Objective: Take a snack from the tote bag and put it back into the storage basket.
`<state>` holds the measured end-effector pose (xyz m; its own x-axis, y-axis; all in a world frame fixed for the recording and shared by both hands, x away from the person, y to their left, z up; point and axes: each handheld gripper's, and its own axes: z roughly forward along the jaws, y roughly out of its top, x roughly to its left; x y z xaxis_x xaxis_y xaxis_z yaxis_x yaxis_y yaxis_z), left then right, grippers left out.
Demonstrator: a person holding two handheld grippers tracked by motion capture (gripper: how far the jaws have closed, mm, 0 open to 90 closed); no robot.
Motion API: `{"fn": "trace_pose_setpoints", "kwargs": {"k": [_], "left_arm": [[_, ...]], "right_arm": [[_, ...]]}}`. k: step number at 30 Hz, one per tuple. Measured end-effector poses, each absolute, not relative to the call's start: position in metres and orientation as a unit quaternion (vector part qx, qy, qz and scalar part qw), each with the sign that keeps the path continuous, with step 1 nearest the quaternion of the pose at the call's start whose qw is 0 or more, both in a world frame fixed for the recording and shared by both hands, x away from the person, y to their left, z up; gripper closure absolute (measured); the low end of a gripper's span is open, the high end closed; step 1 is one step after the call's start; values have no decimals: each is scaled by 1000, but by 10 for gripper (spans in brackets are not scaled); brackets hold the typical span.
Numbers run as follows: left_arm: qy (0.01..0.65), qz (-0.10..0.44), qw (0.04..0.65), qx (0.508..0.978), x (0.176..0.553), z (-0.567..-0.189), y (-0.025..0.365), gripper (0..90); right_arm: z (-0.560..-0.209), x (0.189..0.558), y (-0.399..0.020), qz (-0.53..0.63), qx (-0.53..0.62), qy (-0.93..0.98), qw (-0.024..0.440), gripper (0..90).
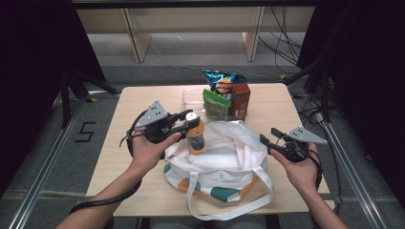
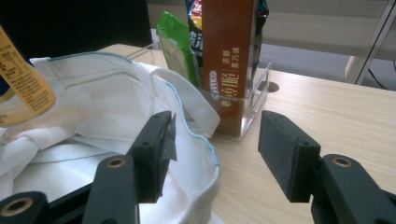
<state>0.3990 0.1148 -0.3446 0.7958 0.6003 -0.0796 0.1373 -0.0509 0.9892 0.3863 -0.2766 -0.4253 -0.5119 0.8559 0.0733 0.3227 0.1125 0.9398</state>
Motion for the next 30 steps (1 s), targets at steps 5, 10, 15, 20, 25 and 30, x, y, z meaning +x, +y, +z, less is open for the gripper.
{"fn": "trace_pose_setpoints", "kwargs": {"k": [5, 10, 15, 20, 25, 30], "left_arm": [[261, 186, 637, 702, 401, -340, 114, 590], [260, 189, 636, 701, 402, -336, 115, 590], [260, 190, 637, 701, 403, -331, 115, 590], [257, 193, 638, 699, 405, -326, 115, 590], [258, 195, 639, 698, 407, -322, 115, 590], [256, 198, 643, 695, 410, -318, 116, 590]], "right_arm": [[-426, 387, -278, 511, 412, 705, 270, 453], [-426, 388, -278, 510, 411, 705, 271, 453], [-426, 387, -277, 511, 419, 702, 265, 453], [-426, 386, -277, 511, 420, 702, 263, 453], [-426, 387, -277, 514, 421, 698, 268, 452], [-426, 388, -278, 513, 412, 701, 275, 453]]}}
